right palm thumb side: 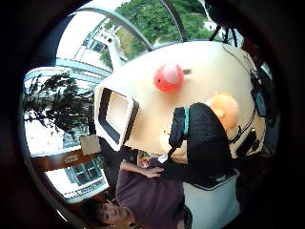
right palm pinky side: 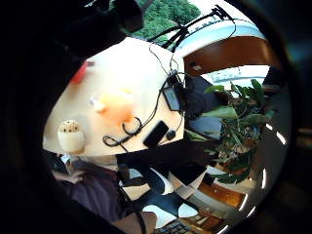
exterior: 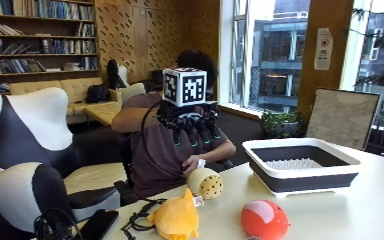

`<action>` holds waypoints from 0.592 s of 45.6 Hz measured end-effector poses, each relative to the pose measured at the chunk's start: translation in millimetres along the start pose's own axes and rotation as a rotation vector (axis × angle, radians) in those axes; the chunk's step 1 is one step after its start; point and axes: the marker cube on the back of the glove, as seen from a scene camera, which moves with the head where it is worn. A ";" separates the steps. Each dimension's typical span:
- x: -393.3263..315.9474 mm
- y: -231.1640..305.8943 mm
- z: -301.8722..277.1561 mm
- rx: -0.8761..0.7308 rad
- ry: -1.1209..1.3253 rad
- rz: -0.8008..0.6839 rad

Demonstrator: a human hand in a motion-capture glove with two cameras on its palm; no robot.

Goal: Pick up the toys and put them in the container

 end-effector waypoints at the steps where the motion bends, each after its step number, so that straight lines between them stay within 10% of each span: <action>1: 2.5 -1.6 2.2 -0.004 -0.001 0.005; 27: 58.6 -21.3 160.9 -0.295 0.064 0.089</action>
